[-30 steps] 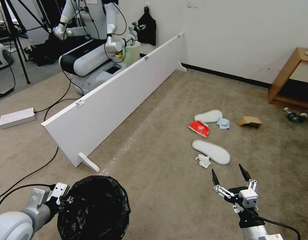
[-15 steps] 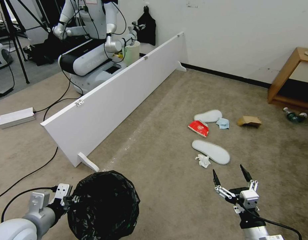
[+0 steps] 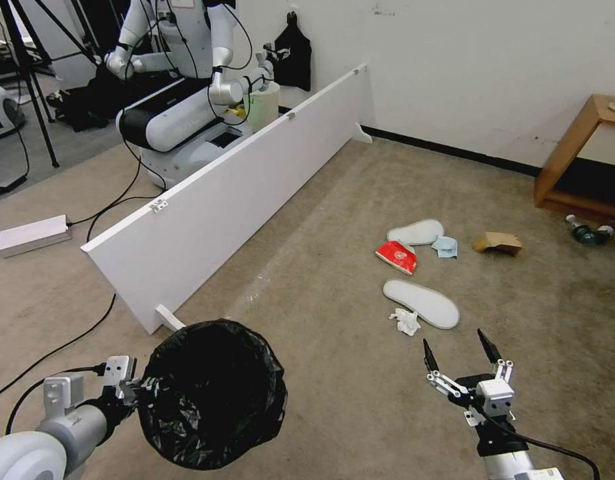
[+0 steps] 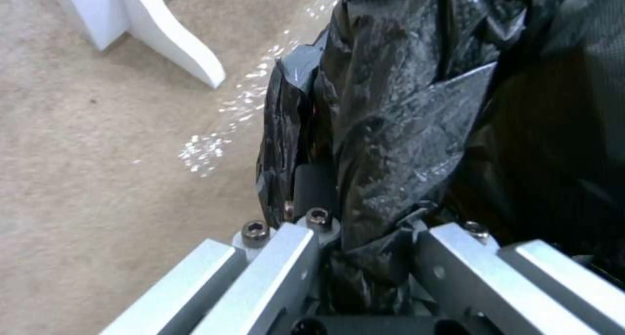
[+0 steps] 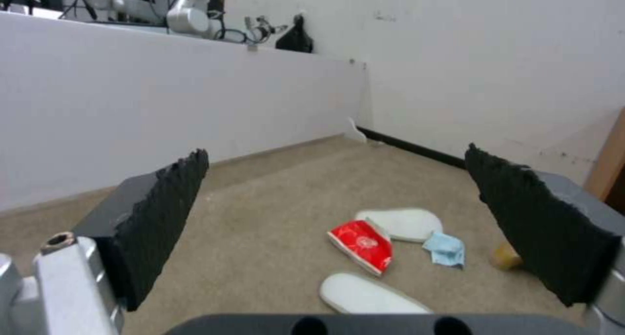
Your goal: Pick up the trash bin, then pick up the garbage from the floor and place it into the trash bin.
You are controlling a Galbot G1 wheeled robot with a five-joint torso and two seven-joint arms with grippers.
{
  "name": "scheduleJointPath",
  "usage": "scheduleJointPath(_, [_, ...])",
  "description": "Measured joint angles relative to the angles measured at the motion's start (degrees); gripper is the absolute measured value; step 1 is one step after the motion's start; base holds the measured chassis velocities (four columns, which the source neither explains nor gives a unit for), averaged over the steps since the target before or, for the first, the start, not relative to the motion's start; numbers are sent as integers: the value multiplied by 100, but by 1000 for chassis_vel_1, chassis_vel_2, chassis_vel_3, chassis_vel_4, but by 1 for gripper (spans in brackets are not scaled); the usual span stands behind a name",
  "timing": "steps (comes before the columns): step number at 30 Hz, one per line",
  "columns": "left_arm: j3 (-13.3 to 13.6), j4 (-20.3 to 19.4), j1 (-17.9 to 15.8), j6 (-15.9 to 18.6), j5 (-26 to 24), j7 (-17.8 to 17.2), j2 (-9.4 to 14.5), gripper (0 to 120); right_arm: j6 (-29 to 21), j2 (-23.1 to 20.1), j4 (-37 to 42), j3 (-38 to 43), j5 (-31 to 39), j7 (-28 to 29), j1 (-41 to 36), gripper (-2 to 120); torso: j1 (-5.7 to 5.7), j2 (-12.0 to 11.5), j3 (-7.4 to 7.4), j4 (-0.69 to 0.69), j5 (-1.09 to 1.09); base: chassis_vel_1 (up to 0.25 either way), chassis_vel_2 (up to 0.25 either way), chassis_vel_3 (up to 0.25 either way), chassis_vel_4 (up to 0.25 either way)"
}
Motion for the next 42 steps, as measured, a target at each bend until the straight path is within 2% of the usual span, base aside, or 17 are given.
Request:
scheduleJointPath(7, [120,-271,-128,-2,-176,-322,-304,0,-80,0,213,160,67,65,-9,100,0,0,0,0,1,0,0,0,0])
scheduleJointPath(17, [246,-481,-401,-90,-43,-430,-400,0,-153,0,557,616,181,196,-56,100,0,0,0,0,0,0,0,0,0])
scheduleJointPath(24, [333,-459,-664,-307,455,-355,-402,0,-310,-23,849,1147,519,306,-71,100,0,1,0,0,0,0,0,0,0])
scheduleJointPath(33, [526,-366,-759,-545,1219,172,-587,0,-313,0,959,1354,521,303,-208,100,0,1,0,-1,0,0,0,0,0])
scheduleJointPath(37, [533,-359,-747,-701,1357,210,-637,0,-317,0,984,1378,524,301,-284,100,0,1,0,0,0,0,0,0,0])
scheduleJointPath(42, [511,-360,-570,-890,1538,272,-651,0,-334,1,978,1398,543,297,-353,100,0,1,0,1,0,0,0,0,0])
